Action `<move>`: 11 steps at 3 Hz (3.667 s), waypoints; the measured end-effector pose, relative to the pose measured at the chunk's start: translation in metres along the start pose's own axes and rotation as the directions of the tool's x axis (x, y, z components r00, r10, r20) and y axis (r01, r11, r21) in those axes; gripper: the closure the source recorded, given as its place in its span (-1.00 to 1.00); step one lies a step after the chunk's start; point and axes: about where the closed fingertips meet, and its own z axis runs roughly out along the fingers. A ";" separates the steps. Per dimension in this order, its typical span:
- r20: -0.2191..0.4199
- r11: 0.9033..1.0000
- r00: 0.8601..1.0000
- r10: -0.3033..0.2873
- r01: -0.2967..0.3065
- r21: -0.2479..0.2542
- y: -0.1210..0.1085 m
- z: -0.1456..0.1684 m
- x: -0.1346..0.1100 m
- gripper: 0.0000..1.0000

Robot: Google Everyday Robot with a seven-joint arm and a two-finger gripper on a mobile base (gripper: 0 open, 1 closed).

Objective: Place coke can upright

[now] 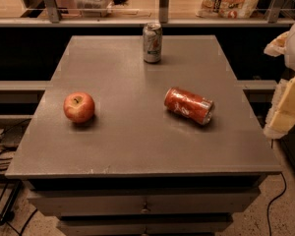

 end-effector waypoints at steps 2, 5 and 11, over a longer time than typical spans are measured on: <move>0.034 0.996 0.996 0.084 -0.084 0.000 -0.009 0.003 -0.004 -1.00; 0.095 0.979 0.975 0.201 -0.197 -0.044 -0.024 0.031 -0.068 -1.00; -0.160 0.991 0.982 0.105 -0.116 -0.064 -0.046 0.162 -0.115 -1.00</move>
Offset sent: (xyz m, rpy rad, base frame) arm 0.0380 0.0045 -0.0034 0.2101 0.0250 -0.2725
